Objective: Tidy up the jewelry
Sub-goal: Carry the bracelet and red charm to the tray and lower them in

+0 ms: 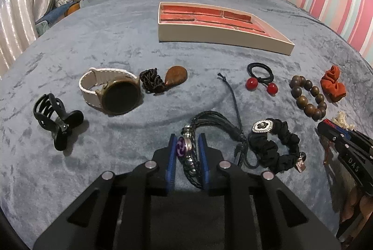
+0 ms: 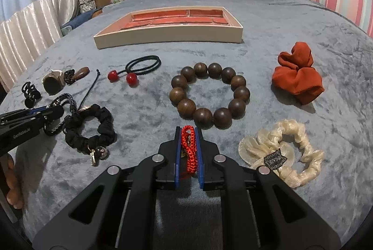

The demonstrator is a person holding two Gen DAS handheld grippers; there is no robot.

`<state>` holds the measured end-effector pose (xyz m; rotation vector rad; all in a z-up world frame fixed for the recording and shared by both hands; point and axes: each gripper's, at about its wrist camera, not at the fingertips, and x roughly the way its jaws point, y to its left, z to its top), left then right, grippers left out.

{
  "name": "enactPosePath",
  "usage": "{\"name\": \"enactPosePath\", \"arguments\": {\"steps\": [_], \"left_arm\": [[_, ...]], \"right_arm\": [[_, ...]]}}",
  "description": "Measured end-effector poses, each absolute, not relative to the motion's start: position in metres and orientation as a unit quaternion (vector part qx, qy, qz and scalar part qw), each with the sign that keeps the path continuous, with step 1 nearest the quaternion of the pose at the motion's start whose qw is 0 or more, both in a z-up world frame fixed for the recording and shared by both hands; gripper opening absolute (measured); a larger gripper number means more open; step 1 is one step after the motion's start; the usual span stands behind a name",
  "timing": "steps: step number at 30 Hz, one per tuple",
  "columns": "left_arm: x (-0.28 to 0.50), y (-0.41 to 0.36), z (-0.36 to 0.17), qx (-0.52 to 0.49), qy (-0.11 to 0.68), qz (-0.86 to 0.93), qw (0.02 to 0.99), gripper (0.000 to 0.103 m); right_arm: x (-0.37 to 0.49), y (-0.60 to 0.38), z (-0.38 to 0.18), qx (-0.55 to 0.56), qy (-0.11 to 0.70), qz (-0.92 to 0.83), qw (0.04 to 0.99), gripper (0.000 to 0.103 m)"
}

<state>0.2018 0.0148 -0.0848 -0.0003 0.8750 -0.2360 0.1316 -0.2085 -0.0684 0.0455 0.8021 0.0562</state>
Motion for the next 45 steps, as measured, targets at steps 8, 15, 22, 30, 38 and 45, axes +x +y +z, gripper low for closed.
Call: {"name": "enactPosePath", "arguments": {"steps": [8, 15, 22, 30, 38, 45], "left_arm": [[0.197, 0.021, -0.078, -0.012, 0.403, -0.109, 0.909, 0.019], [0.197, 0.018, -0.062, -0.005, 0.372, -0.107, 0.922, 0.019], [0.216, 0.009, -0.03, -0.005, 0.337, -0.11, 0.935, 0.019], [0.263, -0.004, 0.009, -0.017, 0.304, -0.107, 0.947, 0.017], [0.329, -0.019, 0.029, -0.019, 0.294, -0.103, 0.95, 0.017], [0.407, -0.03, 0.029, -0.015, 0.306, -0.089, 0.948, 0.017]], "right_arm": [[0.129, -0.213, -0.062, 0.022, 0.377, 0.03, 0.925, 0.012], [0.133, -0.214, -0.051, 0.022, 0.359, 0.032, 0.932, 0.012], [0.161, -0.217, -0.015, 0.034, 0.322, 0.042, 0.945, 0.012], [0.217, -0.219, 0.023, 0.037, 0.286, 0.042, 0.957, 0.012], [0.299, -0.218, 0.034, 0.036, 0.283, 0.046, 0.957, 0.012], [0.38, -0.22, 0.026, 0.036, 0.299, 0.039, 0.953, 0.012]]}}
